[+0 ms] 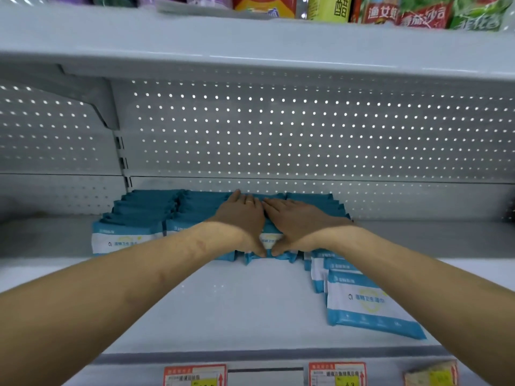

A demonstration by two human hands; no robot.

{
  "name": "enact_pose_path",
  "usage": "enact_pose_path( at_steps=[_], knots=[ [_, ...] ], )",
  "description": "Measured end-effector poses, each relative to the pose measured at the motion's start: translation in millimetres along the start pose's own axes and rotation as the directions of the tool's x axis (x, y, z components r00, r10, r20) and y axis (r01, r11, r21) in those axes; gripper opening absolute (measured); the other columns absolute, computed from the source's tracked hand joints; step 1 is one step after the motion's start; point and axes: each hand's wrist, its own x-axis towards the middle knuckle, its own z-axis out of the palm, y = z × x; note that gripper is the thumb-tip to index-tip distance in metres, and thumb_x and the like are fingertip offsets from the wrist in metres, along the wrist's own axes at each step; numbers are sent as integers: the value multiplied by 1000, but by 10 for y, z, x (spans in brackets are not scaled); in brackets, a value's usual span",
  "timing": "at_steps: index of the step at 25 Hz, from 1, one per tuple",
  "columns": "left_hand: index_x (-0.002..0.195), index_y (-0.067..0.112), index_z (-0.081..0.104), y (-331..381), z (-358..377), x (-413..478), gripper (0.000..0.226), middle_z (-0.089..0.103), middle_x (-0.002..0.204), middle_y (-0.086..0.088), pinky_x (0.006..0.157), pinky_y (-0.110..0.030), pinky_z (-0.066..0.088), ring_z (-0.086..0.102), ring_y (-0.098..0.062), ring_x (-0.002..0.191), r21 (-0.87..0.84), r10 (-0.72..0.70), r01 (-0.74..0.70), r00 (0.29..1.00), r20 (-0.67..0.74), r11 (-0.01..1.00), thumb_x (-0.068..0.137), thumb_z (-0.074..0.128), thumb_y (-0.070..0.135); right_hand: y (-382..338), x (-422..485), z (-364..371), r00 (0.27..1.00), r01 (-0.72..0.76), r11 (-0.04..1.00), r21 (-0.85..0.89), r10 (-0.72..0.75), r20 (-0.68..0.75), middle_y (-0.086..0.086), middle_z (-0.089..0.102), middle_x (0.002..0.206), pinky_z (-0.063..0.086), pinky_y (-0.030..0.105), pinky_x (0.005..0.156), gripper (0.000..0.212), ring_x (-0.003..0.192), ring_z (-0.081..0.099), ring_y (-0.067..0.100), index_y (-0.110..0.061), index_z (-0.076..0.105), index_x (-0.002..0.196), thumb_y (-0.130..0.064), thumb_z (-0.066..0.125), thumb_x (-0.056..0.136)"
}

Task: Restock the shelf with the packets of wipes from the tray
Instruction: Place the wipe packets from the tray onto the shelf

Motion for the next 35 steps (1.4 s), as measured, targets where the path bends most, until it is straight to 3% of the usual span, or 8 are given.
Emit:
enact_pose_path(
  at_steps=[5,10,15,19,22,25,29,35],
  knots=[
    [159,2,13,-54,25,-1,122,28,164,-15,128,-45,4,19,-28,155,26,32,-32,999,2,999,77,68,73,8,-72,134,995,22,998,-64,-28,-93,3,6,172,10,35,128,109,157,8,19,-14,3,163,-61,66,88],
    [160,1,3,-211,-35,-48,132,14,169,-16,128,-43,0,11,-27,157,64,69,-75,994,81,995,73,76,68,172,-226,33,999,47,998,-49,-46,23,-2,-8,171,4,33,128,121,157,-2,15,-18,-7,163,-62,72,82],
    [160,-1,3,-235,57,-33,129,15,168,-19,128,-43,3,13,-29,156,56,50,-52,998,43,997,74,80,58,182,-204,92,1000,4,999,-33,-4,5,0,-6,172,6,36,129,119,158,-2,16,-17,-7,163,-53,75,84],
    [160,0,-2,-227,-38,-128,134,6,170,-16,128,-42,1,4,-26,158,24,65,-67,995,71,997,74,77,66,175,-359,-123,999,-29,993,113,26,34,-7,-12,171,1,26,124,122,157,-5,11,-23,-12,162,-61,73,83],
    [161,4,-8,-64,-172,-275,130,-5,171,-11,128,-40,-1,-5,-22,158,-38,134,-132,989,58,991,80,61,78,325,-706,-382,997,-79,976,204,76,24,-20,-16,168,5,26,124,119,155,-4,4,-33,-12,161,-71,68,82],
    [161,3,-4,274,-325,-350,127,-3,171,-11,129,-42,3,-3,-22,158,-103,250,-248,968,1,963,81,51,85,519,-1110,-443,984,-142,966,214,113,141,-19,-12,168,4,20,121,119,154,-3,2,-29,-9,162,-73,67,81],
    [161,3,-1,775,-411,-329,131,0,171,-13,129,-44,6,0,-23,158,-138,362,-360,932,-10,923,77,48,90,664,-1529,-306,951,-187,964,188,130,280,-13,-10,170,6,18,123,136,154,-1,2,-22,-5,163,-77,75,68],
    [161,3,2,1188,-408,-251,139,5,170,-14,128,-45,8,4,-28,158,-99,419,-414,907,41,905,69,51,95,790,-1908,-117,928,-246,935,256,151,341,-16,-5,169,7,21,125,144,154,1,3,-24,-10,162,-69,84,63]
  ],
)
